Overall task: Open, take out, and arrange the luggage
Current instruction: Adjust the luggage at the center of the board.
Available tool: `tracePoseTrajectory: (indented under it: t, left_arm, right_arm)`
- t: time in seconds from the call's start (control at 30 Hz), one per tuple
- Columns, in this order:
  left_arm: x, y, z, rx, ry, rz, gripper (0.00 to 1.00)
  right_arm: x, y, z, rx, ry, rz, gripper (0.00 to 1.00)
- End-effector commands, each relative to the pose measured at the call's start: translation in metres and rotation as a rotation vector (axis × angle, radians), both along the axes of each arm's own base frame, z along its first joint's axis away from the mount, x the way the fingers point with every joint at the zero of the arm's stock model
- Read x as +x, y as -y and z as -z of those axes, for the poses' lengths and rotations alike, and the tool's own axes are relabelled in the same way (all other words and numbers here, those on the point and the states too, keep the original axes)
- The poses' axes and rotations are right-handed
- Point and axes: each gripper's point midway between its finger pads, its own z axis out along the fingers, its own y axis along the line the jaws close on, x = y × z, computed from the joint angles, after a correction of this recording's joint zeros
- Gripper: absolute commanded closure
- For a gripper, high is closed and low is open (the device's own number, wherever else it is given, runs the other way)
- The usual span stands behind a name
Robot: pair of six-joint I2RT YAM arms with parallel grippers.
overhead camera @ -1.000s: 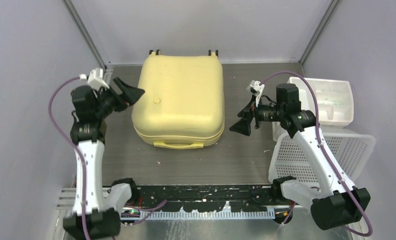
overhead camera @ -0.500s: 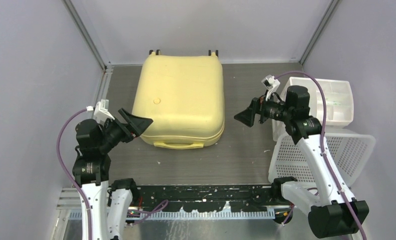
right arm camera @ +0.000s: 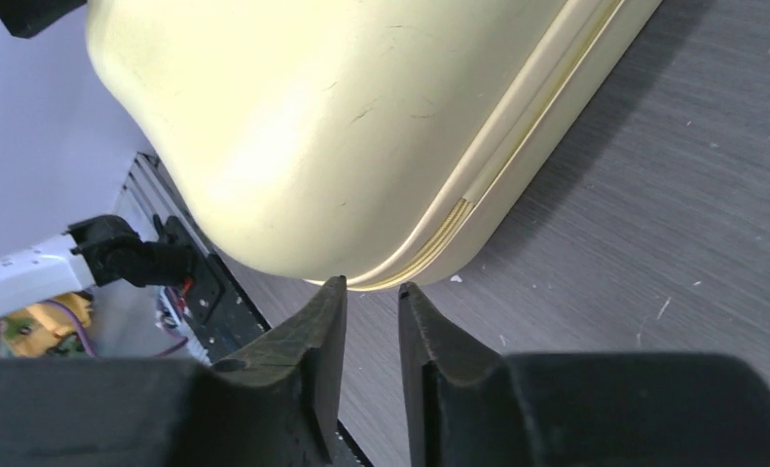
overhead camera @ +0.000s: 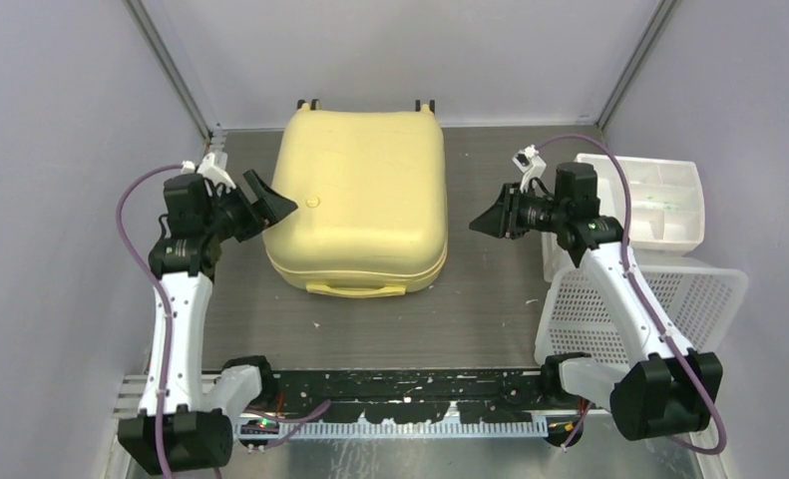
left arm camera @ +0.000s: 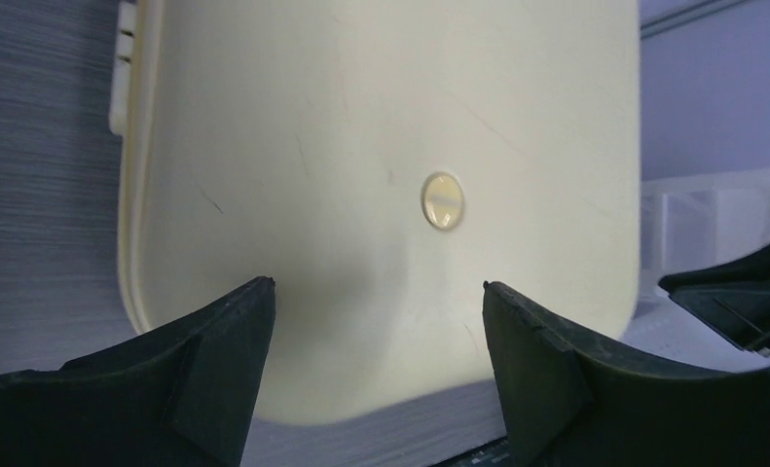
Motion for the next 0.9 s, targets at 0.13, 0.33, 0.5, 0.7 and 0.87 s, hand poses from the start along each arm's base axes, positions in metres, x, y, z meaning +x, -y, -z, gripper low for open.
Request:
tracePoseTrajectory:
  t: [0.13, 0.33, 0.5, 0.7, 0.87]
  left_arm:
    - [0.057, -0.026, -0.016, 0.168, 0.094, -0.035, 0.22]
    - [0.075, -0.051, -0.013, 0.301, 0.071, -0.090, 0.13]
    - [0.095, -0.067, 0.014, 0.392, -0.014, -0.088, 0.09]
    - [0.120, -0.044, 0.035, 0.272, -0.077, 0.029, 0.09]
    - [0.125, -0.029, 0.045, 0.194, -0.146, 0.104, 0.11]
  right_arm:
    - [0.034, -0.009, 0.007, -0.073, -0.012, -0.009, 0.73]
    - [0.074, -0.027, 0.023, -0.117, -0.070, -0.003, 0.73]
    - [0.084, -0.045, 0.036, -0.142, -0.105, -0.032, 0.73]
    - [0.062, -0.065, 0.048, -0.174, -0.099, -0.103, 0.73]
    - [0.027, -0.089, 0.057, -0.170, -0.077, -0.204, 0.72]
